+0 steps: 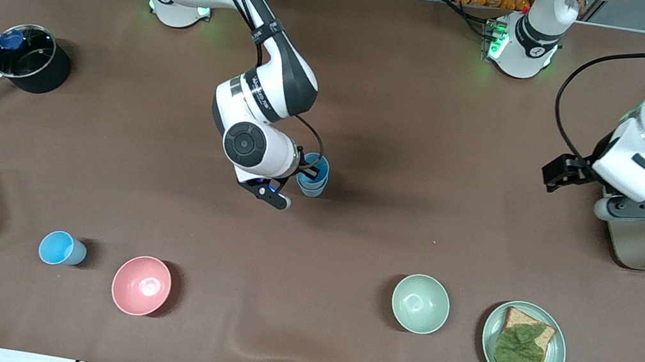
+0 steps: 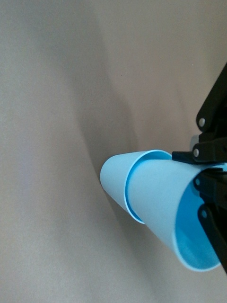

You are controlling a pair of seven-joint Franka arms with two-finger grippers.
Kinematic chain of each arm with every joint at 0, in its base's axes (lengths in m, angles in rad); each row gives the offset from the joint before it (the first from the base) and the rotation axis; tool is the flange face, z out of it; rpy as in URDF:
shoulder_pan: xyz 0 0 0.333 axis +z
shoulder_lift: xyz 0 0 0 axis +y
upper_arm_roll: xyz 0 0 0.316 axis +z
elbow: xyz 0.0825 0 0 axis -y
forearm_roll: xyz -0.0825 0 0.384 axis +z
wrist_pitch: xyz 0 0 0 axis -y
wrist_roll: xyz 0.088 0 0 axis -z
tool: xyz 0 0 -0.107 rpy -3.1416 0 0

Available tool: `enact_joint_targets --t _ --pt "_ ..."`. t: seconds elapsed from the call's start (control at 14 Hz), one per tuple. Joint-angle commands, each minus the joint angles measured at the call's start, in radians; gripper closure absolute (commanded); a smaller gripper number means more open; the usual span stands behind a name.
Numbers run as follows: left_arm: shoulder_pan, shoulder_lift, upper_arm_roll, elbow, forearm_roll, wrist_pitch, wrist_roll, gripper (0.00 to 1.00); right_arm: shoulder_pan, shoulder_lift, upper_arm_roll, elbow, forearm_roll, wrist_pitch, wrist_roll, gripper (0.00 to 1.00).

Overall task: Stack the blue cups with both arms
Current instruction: 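Lower the right gripper's cup into the tissue cup while the left gripper withdraws, then open the right gripper and release the stacked cup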

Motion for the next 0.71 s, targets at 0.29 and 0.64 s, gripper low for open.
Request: enact_joint_targets --t 0.29,0.64 --pt "0.093 -0.013 -0.009 0.014 -0.041 -0.063 0.029 0.00 -0.031 -0.021 -0.005 0.002 0.005 -0.018 -0.046 0.00" --pt "0.136 -0.056 0.002 -0.003 -0.049 -0.068 0.148 0.00 -0.226 -0.106 -0.009 0.002 -0.024 -0.200 -0.348 0.00"
